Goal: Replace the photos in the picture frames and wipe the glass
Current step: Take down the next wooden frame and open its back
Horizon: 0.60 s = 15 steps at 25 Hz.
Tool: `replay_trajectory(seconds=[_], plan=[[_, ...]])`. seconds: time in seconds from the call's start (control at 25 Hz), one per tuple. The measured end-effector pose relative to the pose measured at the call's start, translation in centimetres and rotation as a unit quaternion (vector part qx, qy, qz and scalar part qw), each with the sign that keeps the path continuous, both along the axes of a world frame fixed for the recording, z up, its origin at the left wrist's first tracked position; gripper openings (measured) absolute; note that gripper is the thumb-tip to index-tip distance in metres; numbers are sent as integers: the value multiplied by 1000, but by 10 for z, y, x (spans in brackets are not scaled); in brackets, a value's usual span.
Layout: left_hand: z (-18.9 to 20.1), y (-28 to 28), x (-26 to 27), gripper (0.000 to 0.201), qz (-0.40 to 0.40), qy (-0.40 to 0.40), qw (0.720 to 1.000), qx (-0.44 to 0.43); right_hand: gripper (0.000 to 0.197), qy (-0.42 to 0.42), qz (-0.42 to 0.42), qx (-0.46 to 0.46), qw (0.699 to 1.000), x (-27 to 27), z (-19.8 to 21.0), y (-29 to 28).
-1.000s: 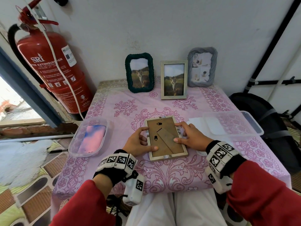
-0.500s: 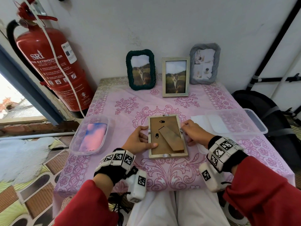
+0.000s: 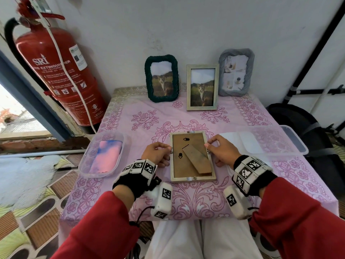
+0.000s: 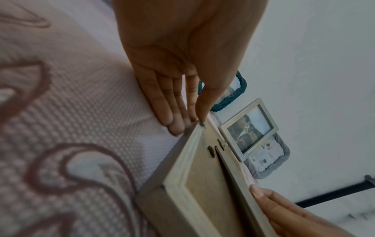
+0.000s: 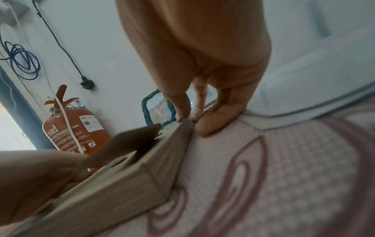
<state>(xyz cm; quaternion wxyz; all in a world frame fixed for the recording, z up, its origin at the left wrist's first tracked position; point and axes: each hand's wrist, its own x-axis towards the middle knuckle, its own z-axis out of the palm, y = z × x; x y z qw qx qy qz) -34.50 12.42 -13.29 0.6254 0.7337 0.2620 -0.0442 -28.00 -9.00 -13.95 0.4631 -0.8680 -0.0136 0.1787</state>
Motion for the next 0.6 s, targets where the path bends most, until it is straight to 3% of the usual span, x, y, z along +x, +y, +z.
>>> replay_trajectory(seconds=[0.6], plan=[[-2,6,2,30,10,8,1000,7,28,-24,-25,3,999,2,-1,1]])
